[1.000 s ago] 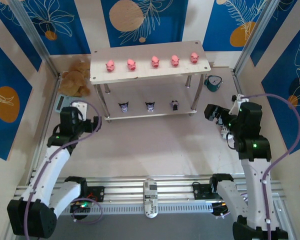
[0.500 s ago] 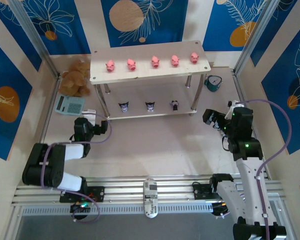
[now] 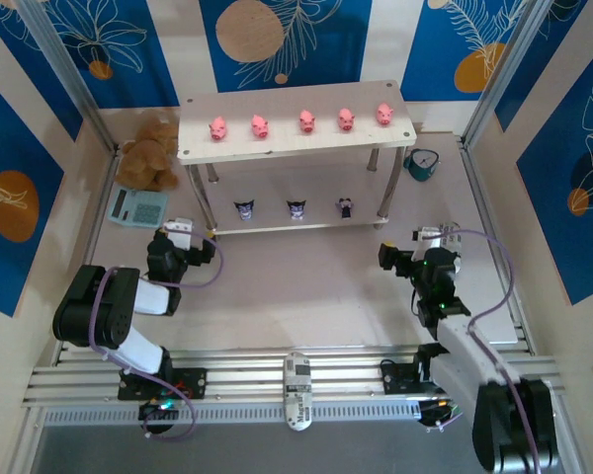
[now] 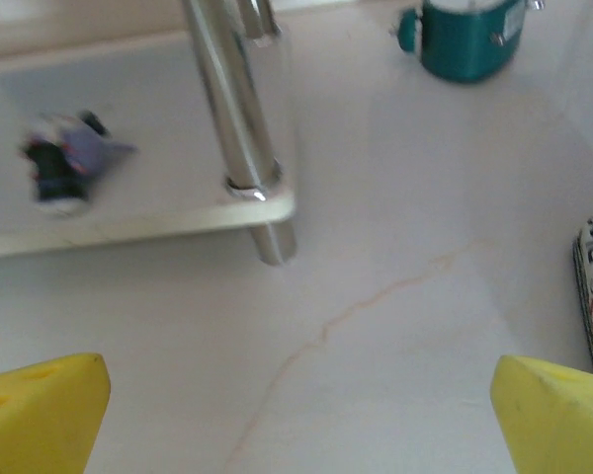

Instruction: Place and organize the plastic toys onto the shelf

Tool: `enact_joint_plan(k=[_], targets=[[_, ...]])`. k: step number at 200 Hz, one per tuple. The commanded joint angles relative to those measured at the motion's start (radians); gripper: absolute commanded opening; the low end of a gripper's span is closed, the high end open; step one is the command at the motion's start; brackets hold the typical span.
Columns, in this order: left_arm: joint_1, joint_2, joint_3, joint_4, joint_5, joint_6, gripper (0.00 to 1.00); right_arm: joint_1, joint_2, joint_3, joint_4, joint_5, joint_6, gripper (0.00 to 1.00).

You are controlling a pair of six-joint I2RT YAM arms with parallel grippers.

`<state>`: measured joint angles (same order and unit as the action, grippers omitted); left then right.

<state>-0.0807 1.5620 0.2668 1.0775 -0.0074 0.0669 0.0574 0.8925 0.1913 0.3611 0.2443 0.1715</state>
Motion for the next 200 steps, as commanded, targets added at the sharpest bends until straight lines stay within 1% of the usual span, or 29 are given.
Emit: enact_joint_plan(k=[1,22,34,44,67,72,82,95,102,107,112,121,143,159,177,200], targets=[[0.001,0.003,0.009,0.044,0.029,0.022,1.00,-0.021,0.142,-0.003,0.392,0.000,-0.046,0.99],[0.000,0.004,0.010,0.041,0.024,0.021,1.00,-0.021,0.306,0.040,0.482,-0.023,-0.093,0.99],[0.000,0.004,0.013,0.039,0.023,0.020,1.00,-0.032,0.389,0.060,0.513,-0.049,-0.077,0.99],[0.000,0.004,0.016,0.035,0.019,0.020,1.00,-0.036,0.466,0.063,0.588,-0.065,-0.069,0.99],[-0.002,0.004,0.029,0.010,0.007,0.016,1.00,-0.010,0.644,0.098,0.715,-0.054,-0.097,0.99],[-0.002,0.003,0.033,0.002,0.002,0.016,1.00,0.004,0.650,0.115,0.710,-0.045,-0.107,0.99],[-0.001,0.003,0.040,-0.013,-0.004,0.013,1.00,0.025,0.619,0.162,0.561,-0.020,-0.124,0.99],[-0.001,0.004,0.047,-0.026,-0.013,0.010,1.00,-0.011,0.642,0.203,0.528,0.002,-0.067,0.99],[-0.002,0.005,0.050,-0.030,-0.016,0.010,1.00,-0.040,0.626,0.219,0.446,-0.052,-0.048,0.99],[-0.001,0.004,0.052,-0.033,-0.020,0.008,1.00,-0.053,0.632,0.211,0.461,-0.071,-0.042,0.99],[-0.001,0.004,0.054,-0.039,-0.024,0.006,1.00,-0.050,0.638,0.209,0.490,-0.064,-0.045,0.99],[-0.001,0.006,0.066,-0.055,-0.039,-0.001,1.00,-0.046,0.629,0.218,0.454,-0.056,-0.044,0.99],[0.000,0.002,0.071,-0.072,-0.057,-0.008,1.00,-0.045,0.633,0.213,0.468,-0.057,-0.047,0.99],[-0.002,0.000,0.061,-0.056,-0.038,0.002,1.00,-0.042,0.632,0.211,0.469,-0.051,-0.049,0.99],[-0.002,-0.002,0.072,-0.077,0.021,0.026,1.00,-0.041,0.631,0.211,0.473,-0.046,-0.050,0.99],[-0.002,-0.001,0.055,-0.049,0.017,0.022,1.00,-0.041,0.629,0.210,0.473,-0.046,-0.050,0.99]])
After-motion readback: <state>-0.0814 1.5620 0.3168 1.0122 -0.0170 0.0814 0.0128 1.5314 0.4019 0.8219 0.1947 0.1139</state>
